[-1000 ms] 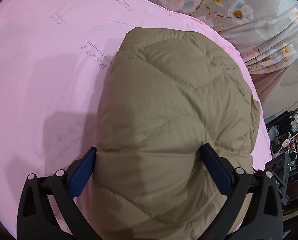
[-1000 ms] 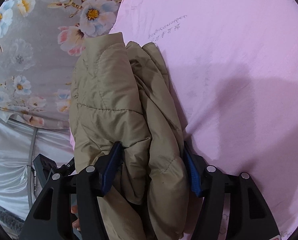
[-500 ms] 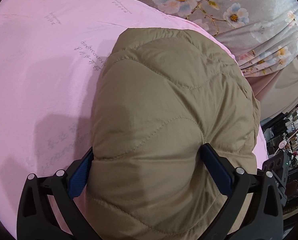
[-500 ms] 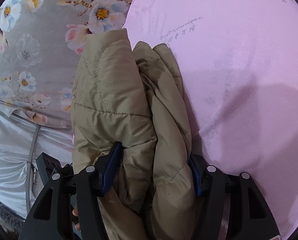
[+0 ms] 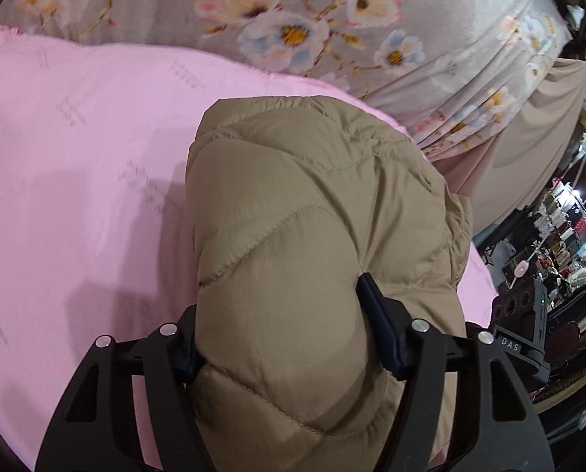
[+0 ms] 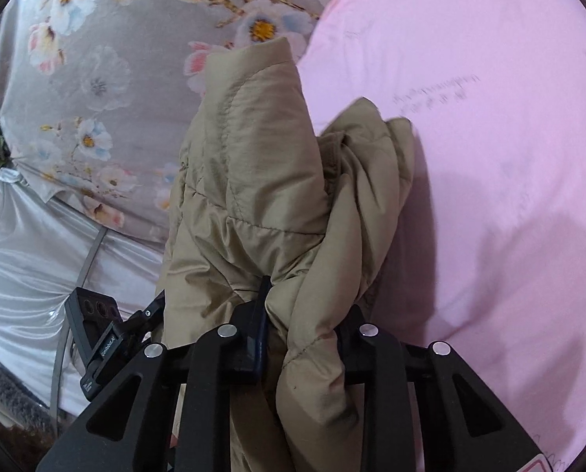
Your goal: Fold large clothes
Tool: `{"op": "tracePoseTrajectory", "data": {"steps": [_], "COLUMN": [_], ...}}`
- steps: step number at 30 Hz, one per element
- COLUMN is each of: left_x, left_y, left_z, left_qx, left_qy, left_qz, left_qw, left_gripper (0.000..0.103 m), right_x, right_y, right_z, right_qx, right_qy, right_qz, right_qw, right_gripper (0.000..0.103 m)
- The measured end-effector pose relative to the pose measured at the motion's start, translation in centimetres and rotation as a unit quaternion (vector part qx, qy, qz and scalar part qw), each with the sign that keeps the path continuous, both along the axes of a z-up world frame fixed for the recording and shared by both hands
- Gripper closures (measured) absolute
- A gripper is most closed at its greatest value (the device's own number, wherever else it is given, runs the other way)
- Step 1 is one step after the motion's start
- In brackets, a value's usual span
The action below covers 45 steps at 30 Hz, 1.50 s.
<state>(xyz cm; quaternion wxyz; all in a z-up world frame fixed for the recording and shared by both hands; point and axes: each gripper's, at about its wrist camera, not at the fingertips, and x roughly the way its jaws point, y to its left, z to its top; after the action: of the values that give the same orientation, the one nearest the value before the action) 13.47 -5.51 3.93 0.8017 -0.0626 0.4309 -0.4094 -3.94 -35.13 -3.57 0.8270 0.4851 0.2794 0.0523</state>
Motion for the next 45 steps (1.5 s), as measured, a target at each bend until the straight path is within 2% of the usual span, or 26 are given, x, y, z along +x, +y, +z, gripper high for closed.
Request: {"op": "tracePoseTrajectory", "data": {"steps": [9, 15, 19, 24, 30, 32, 35, 38, 39, 42, 45], "left_x": [2.6, 6.3, 9.9, 14.7, 20.1, 21.7, 23.3, 23.7, 23.4, 22.2, 20.8], "left_y": [0.5, 1.9, 3.4, 5.7, 7.7, 8.2, 9.4, 10.0, 9.9, 9.7, 10.1], "left_z": [5.9, 7.4, 7.0, 5.2, 0.9, -0.8, -2.9, -3.6, -3.6, -2.6, -0.5], "left_qx": [-0.027, -0.019, -0.019, -0.014, 0.016, 0.033, 0.033, 0.027, 0.037, 0.088, 0.121], "left_qy": [-0.088, -0.135, -0.141, -0.136, -0.111, -0.101, -0.074, -0.059, -0.062, -0.083, -0.096], "left_qz": [0.001, 0.023, 0.045, 0.071, 0.101, 0.118, 0.136, 0.142, 0.144, 0.161, 0.184], "left_qw": [0.9957, 0.9904, 0.9888, 0.988, 0.9885, 0.9874, 0.9874, 0.9877, 0.9869, 0.9795, 0.9706], "left_gripper": [0.042, 0.043, 0.044, 0.046, 0.047, 0.046, 0.041, 0.033, 0.028, 0.02, 0.02], "right_x": [5.3, 11.6, 16.6, 22.5, 28.0, 28.7, 29.5, 28.8, 28.3, 26.3, 23.3], "right_y": [1.8, 3.9, 5.3, 7.1, 9.2, 9.3, 9.3, 8.9, 8.7, 8.3, 8.3], "right_z": [6.8, 9.7, 9.3, 7.0, 3.3, 2.3, 0.7, -0.6, -0.7, 0.4, 3.6], "right_qx": [-0.054, -0.091, -0.088, -0.074, -0.068, -0.071, -0.084, -0.073, -0.07, -0.085, -0.162], "right_qy": [-0.066, -0.086, -0.083, -0.075, -0.042, -0.031, 0.0, 0.02, 0.025, 0.034, 0.048], "right_qz": [0.019, 0.045, 0.063, 0.079, 0.092, 0.088, 0.08, 0.074, 0.07, 0.057, 0.011], "right_qw": [0.996, 0.991, 0.991, 0.991, 0.993, 0.993, 0.993, 0.994, 0.995, 0.994, 0.986], "right_gripper": [0.079, 0.079, 0.079, 0.079, 0.079, 0.078, 0.073, 0.062, 0.058, 0.056, 0.055]}}
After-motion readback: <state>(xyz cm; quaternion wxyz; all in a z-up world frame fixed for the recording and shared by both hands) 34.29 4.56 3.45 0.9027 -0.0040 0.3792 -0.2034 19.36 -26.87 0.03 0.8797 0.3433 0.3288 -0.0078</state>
